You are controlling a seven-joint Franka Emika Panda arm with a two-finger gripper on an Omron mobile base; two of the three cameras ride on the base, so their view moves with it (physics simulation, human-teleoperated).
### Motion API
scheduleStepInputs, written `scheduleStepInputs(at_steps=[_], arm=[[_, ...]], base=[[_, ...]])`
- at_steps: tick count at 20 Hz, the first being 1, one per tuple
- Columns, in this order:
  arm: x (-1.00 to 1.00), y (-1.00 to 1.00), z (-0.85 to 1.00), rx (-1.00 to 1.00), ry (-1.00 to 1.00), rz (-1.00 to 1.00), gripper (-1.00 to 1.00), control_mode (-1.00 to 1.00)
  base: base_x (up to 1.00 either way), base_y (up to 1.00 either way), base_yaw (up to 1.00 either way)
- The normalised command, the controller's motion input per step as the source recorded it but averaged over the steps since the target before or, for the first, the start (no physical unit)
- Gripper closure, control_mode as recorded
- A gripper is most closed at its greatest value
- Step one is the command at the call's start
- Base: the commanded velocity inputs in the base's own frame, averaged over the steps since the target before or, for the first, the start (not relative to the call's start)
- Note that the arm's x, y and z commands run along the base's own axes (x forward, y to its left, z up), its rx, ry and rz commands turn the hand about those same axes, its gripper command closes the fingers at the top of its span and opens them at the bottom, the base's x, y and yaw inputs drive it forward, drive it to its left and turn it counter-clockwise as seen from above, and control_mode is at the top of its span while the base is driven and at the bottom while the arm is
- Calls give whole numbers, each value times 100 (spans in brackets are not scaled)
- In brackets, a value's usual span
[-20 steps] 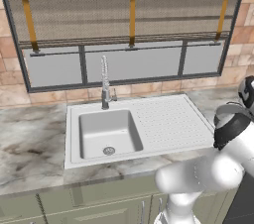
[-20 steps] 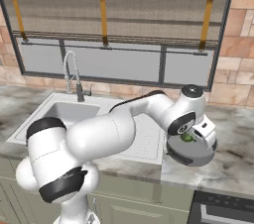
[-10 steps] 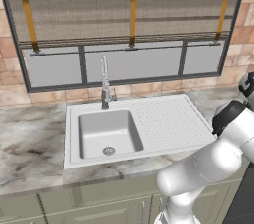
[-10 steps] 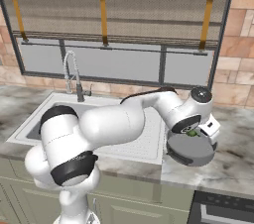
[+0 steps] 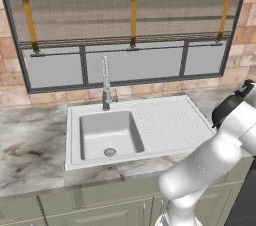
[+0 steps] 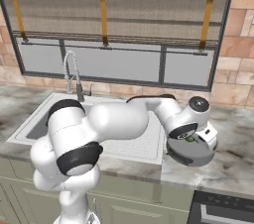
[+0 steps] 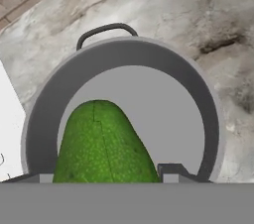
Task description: Dump the avocado from the pot into the sink. Then turn on the water and wash the avocado. Then turn off the water and put the avocado back in the pot.
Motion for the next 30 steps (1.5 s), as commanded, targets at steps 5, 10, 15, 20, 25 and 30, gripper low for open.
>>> scheduleStepInputs(at_steps=[5,10,15,20,25,30], arm=[[26,0,-26,0,0,0,100,-100],[18,0,-33,0,0,0,100,-100],[0,-2,-19,0,0,0,100,-100],[0,-2,-7,0,0,0,-100,-100],[0,0,-2,0,0,0,-100,-100],[3,0,0,0,0,0,-100,-100]], base=[[0,0,0],[0,0,0],[0,0,0],[0,0,0],[0,0,0],[0,0,0]])
